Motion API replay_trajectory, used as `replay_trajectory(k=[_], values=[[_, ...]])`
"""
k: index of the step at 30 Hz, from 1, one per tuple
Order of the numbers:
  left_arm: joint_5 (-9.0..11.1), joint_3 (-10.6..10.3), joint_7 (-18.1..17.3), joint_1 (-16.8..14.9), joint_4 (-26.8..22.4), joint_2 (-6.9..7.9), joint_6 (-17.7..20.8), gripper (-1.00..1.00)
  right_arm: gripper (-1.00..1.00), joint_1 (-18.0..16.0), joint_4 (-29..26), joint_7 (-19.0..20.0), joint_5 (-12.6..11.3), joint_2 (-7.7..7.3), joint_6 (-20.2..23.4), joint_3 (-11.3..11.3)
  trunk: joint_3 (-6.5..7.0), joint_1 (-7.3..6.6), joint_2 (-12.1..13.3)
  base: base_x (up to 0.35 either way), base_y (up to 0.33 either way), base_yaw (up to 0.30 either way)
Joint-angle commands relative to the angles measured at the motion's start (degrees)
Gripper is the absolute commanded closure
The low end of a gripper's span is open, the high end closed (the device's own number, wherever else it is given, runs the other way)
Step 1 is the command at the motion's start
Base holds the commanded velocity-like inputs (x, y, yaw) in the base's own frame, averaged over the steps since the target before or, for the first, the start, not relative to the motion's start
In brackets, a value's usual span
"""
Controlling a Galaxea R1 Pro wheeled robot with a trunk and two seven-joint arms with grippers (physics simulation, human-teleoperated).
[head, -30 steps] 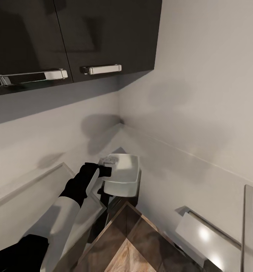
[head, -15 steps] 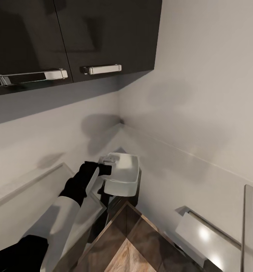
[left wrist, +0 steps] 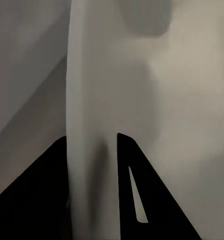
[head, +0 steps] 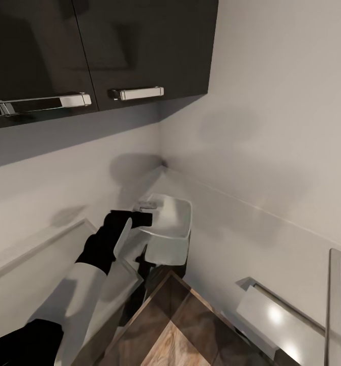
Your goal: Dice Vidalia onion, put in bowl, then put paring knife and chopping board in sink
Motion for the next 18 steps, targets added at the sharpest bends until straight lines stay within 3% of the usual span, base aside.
replay_trajectory(k=[1, 6, 12, 18], values=[[0.1, 0.1, -0.3, 0.0, -0.5, 0.02, 0.3, 1.0, -1.0, 0.0, 0.0, -0.1, 0.3, 0.01, -0.2, -0.2, -0.11, 0.03, -0.1, 0.0, 0.0, 0.0], [1.1, 1.2, -0.7, 0.0, -3.4, 0.07, 0.6, 1.0, -1.0, 0.0, 0.0, -0.1, 0.3, 0.01, -0.2, -0.3, -0.11, 0.03, -0.1, 0.0, 0.0, 0.0], [5.7, 1.5, -0.8, 0.0, -7.5, 0.99, 1.2, 1.0, -1.0, 0.0, 0.0, -0.1, 0.3, 0.01, -0.2, -0.3, -0.11, 0.03, -0.1, 0.0, 0.0, 0.0], [6.5, 1.5, -0.8, 0.0, -8.6, 1.29, 2.5, 1.0, -1.0, 0.0, -0.1, 0.0, 0.5, -0.15, -0.7, -0.2, -0.11, 0.03, -0.1, 0.0, 0.0, 0.0]])
